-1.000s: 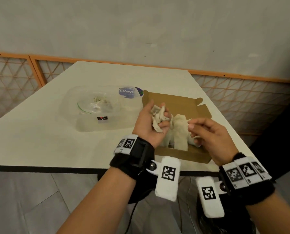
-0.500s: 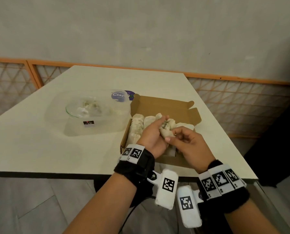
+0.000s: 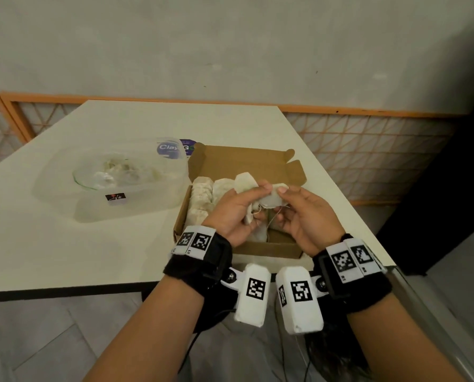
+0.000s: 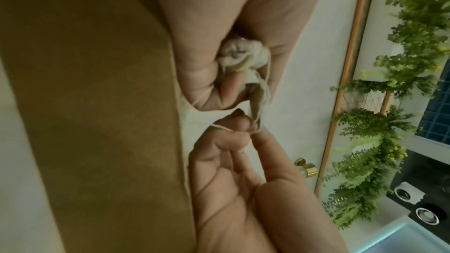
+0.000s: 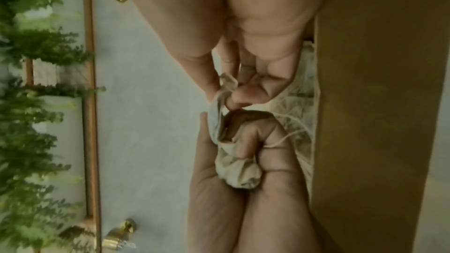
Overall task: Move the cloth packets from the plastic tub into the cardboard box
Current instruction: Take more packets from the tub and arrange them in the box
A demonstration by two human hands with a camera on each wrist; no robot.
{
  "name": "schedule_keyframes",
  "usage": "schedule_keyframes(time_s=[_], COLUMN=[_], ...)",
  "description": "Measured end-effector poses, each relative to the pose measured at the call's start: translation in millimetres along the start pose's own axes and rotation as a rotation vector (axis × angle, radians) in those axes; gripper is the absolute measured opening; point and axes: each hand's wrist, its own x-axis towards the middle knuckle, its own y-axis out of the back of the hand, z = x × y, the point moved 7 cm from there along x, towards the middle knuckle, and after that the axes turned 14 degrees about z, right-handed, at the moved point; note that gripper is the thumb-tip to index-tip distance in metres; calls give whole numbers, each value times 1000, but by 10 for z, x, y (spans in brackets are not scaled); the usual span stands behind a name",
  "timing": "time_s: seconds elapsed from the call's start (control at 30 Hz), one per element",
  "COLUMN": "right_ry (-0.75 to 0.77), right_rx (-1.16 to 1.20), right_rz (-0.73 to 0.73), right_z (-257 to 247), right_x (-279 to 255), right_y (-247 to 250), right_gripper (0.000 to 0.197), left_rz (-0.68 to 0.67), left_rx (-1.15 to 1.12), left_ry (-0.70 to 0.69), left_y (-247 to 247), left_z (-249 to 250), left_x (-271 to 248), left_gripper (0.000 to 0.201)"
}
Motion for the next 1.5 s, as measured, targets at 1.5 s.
schedule_keyframes(time_s=[1.5], right_ry=[97], right_rx=[-1244], right_rz=[-759], right_z=[-275], right_x=[-65], right_y=[-486], right_gripper=[8], left_rz=[124], left_rx=[-489], left_ry=[53], left_y=[191], left_z=[89], left_x=[76], left_gripper=[20])
